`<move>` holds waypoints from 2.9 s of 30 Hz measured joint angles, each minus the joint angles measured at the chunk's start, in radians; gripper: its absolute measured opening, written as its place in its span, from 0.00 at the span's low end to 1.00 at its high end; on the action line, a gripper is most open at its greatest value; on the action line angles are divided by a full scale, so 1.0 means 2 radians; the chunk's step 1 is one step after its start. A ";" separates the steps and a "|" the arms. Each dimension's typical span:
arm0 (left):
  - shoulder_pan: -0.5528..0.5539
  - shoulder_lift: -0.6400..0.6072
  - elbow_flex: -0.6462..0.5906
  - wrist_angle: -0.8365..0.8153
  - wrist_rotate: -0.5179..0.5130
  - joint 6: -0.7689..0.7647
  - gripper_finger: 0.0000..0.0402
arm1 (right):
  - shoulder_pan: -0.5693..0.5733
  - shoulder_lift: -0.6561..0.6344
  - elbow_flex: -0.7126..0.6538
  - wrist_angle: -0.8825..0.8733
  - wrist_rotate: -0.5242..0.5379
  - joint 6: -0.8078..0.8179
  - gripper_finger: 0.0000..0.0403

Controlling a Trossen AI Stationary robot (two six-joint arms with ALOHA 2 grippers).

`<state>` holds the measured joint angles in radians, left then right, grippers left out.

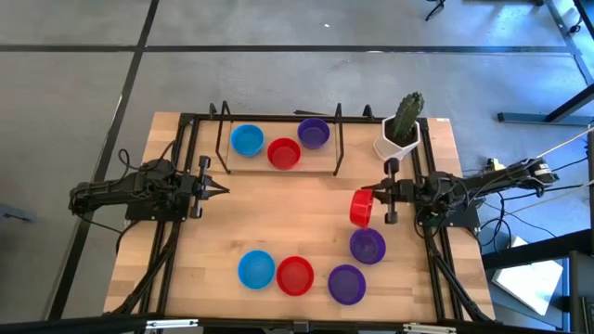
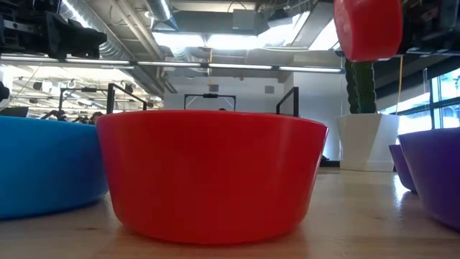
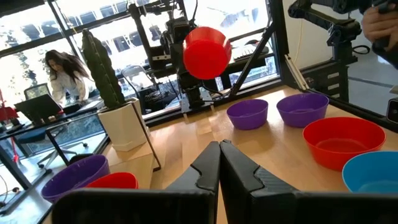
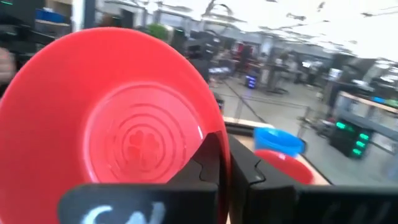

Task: Pick & Place Mini bowls
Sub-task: Stack the red bowl on top of the red bowls on the shelf

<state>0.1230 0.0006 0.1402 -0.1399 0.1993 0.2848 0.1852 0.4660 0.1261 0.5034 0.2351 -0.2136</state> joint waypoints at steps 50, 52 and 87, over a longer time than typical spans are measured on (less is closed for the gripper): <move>0.000 0.001 0.000 -0.002 -0.012 -0.002 0.01 | -0.239 0.759 1.004 -0.711 -0.005 -0.017 0.01; 0.000 0.001 0.000 -0.002 -0.012 -0.002 0.01 | -0.252 0.797 1.046 -0.746 -0.012 -0.017 0.01; 0.000 0.001 0.000 -0.004 -0.013 -0.001 0.01 | -0.294 0.924 1.104 -0.788 -0.093 -0.028 0.08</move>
<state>0.1233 0.0021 0.1402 -0.1474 0.1734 0.2832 -0.4023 2.3138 2.3341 -1.0729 0.0483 -0.2704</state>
